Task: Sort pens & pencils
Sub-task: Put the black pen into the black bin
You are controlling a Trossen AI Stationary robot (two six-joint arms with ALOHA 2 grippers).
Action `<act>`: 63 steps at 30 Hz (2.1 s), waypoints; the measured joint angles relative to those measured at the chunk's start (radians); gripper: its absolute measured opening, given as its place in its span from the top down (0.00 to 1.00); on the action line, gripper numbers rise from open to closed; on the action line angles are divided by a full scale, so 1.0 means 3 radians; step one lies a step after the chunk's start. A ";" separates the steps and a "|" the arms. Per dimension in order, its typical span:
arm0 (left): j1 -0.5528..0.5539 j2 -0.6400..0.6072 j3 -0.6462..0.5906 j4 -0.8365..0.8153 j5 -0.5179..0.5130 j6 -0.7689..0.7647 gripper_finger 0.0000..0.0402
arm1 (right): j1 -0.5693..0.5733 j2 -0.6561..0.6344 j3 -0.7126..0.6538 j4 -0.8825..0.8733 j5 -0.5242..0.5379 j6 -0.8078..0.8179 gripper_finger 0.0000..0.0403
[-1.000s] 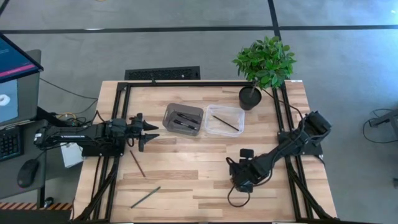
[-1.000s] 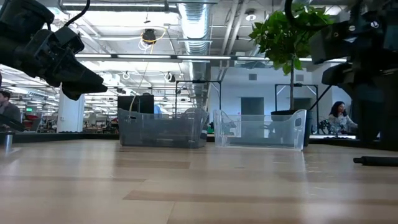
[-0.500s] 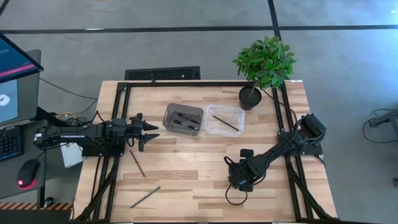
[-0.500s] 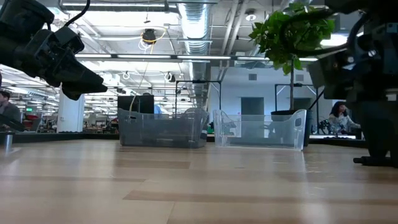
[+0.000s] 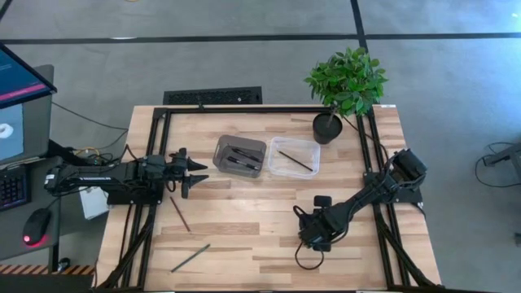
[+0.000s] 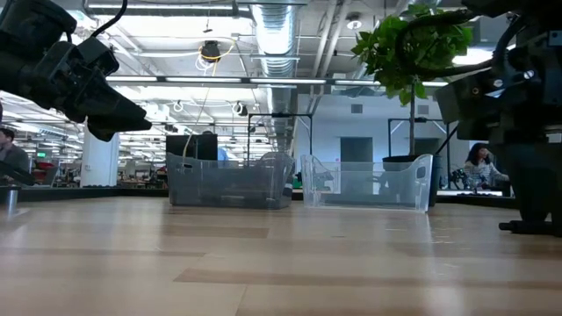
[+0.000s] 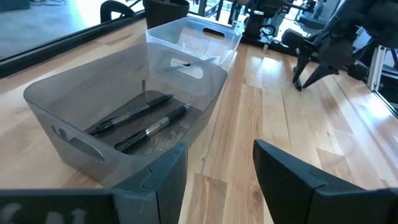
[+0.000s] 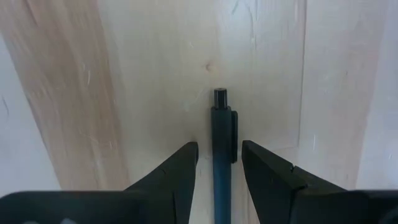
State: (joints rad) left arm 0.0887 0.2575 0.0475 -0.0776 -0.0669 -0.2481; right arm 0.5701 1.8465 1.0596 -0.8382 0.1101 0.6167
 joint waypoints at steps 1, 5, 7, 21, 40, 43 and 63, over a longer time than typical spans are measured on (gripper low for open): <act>0.0000 0.0001 0.0000 0.0000 0.0000 0.0000 0.57 | 0.0000 0.0001 0.0001 -0.0007 0.0000 0.0000 0.60; 0.0000 0.0001 0.0000 0.0000 0.0000 0.0000 0.57 | 0.0000 0.0004 0.0004 -0.0023 0.0008 0.0009 0.60; 0.0000 -0.0001 0.0000 0.0000 0.0000 0.0000 0.57 | 0.0000 0.0006 0.0004 -0.0022 0.0009 0.0010 0.60; 0.0000 0.0000 0.0000 0.0001 0.0000 0.0001 0.57 | -0.0004 0.0009 -0.0002 0.0008 0.0002 0.0006 0.62; 0.0000 0.0001 0.0000 0.0001 -0.0001 0.0001 0.57 | -0.0003 0.0010 0.0000 0.0037 0.0022 0.0010 0.81; 0.0000 0.0000 0.0000 0.0001 -0.0001 0.0001 0.57 | -0.0003 0.0010 0.0003 0.0030 0.0024 0.0016 0.81; 0.0000 0.0000 0.0000 0.0001 -0.0003 0.0024 0.57 | -0.0295 0.0031 0.0656 -0.0178 0.0348 -0.0144 0.83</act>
State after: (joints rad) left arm 0.0887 0.2574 0.0475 -0.0772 -0.0677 -0.2409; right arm 0.4818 1.8557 1.2565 -0.8917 0.2146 0.5735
